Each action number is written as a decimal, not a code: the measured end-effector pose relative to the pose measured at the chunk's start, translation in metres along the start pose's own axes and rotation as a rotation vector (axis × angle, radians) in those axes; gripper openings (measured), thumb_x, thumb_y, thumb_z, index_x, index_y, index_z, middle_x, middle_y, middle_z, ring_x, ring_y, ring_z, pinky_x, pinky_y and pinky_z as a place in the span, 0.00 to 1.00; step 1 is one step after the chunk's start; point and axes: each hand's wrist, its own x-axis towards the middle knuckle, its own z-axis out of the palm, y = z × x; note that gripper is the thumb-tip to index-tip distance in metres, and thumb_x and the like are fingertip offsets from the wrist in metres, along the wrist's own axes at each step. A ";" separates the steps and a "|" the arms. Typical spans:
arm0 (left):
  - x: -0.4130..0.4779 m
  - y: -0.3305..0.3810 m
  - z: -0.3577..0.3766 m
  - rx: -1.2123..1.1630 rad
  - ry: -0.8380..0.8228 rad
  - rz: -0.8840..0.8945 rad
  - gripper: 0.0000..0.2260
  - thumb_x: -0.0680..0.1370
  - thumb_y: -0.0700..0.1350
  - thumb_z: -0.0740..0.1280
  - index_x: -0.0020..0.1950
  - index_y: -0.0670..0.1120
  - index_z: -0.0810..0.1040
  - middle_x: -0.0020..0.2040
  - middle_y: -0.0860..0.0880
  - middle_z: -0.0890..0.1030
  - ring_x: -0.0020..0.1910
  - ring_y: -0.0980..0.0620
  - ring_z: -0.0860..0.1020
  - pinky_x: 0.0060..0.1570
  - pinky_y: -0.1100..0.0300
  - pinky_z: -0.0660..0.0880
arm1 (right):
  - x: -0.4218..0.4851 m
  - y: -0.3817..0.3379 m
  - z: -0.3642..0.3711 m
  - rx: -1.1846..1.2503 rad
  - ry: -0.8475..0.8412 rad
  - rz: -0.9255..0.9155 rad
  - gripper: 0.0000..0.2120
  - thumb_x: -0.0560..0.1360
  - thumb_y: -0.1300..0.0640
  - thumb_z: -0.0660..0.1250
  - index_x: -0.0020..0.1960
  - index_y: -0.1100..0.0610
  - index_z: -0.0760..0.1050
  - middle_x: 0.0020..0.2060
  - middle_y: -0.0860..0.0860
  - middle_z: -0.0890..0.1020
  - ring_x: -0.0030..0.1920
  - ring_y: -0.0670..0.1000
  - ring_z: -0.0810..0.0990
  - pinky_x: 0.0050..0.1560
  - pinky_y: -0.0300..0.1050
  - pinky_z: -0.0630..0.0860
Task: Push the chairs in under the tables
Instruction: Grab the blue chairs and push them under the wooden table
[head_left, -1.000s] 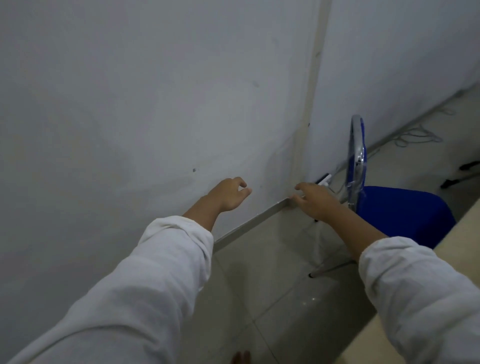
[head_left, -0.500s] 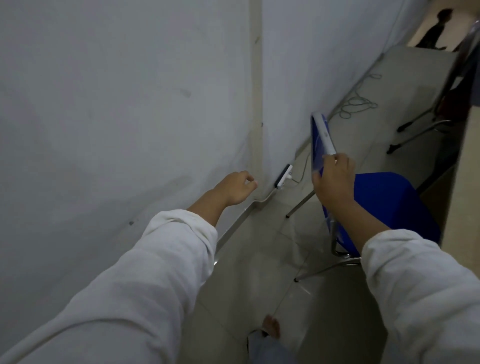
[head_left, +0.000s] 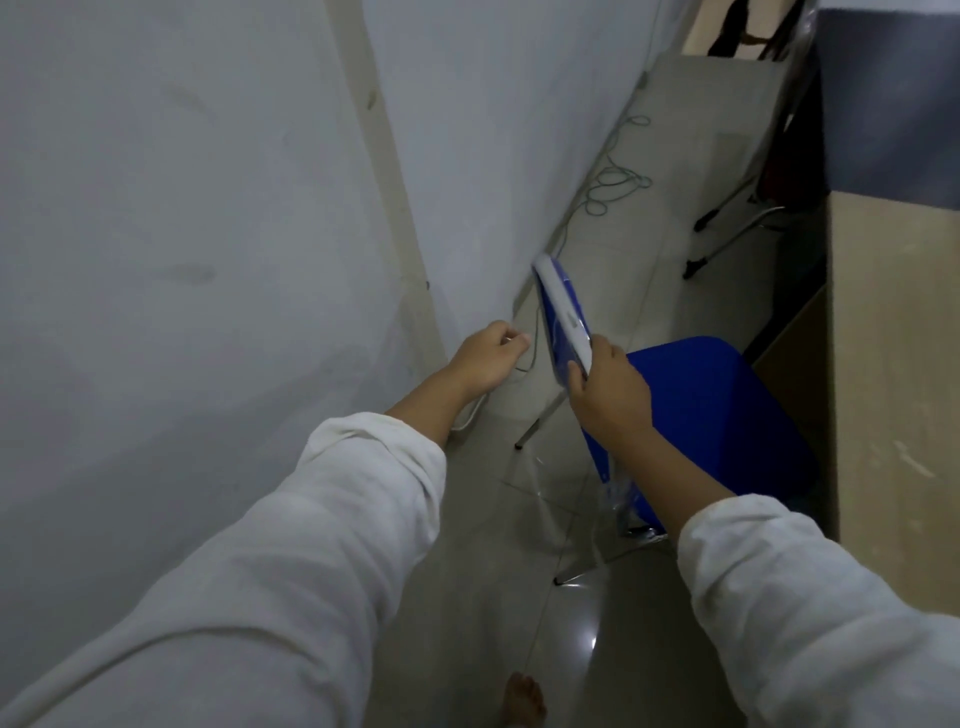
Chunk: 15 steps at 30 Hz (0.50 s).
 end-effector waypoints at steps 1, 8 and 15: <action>0.009 0.004 0.003 -0.010 -0.006 0.004 0.18 0.82 0.51 0.57 0.68 0.44 0.70 0.66 0.44 0.74 0.59 0.49 0.73 0.54 0.60 0.66 | 0.000 0.002 0.001 0.004 -0.002 -0.014 0.20 0.79 0.52 0.60 0.66 0.62 0.66 0.55 0.59 0.77 0.42 0.49 0.74 0.34 0.40 0.71; 0.063 0.028 0.030 -0.322 -0.041 -0.029 0.23 0.80 0.50 0.61 0.73 0.45 0.61 0.66 0.44 0.74 0.61 0.47 0.76 0.59 0.54 0.74 | 0.003 0.006 0.000 0.068 -0.043 -0.035 0.19 0.78 0.54 0.62 0.66 0.61 0.66 0.57 0.58 0.76 0.45 0.51 0.78 0.38 0.41 0.77; 0.107 0.027 0.041 -0.515 -0.079 -0.084 0.25 0.79 0.46 0.63 0.74 0.44 0.59 0.64 0.41 0.75 0.56 0.45 0.78 0.56 0.44 0.79 | -0.004 0.006 -0.005 0.048 -0.084 0.075 0.20 0.77 0.59 0.63 0.67 0.59 0.64 0.60 0.57 0.75 0.50 0.53 0.79 0.47 0.49 0.81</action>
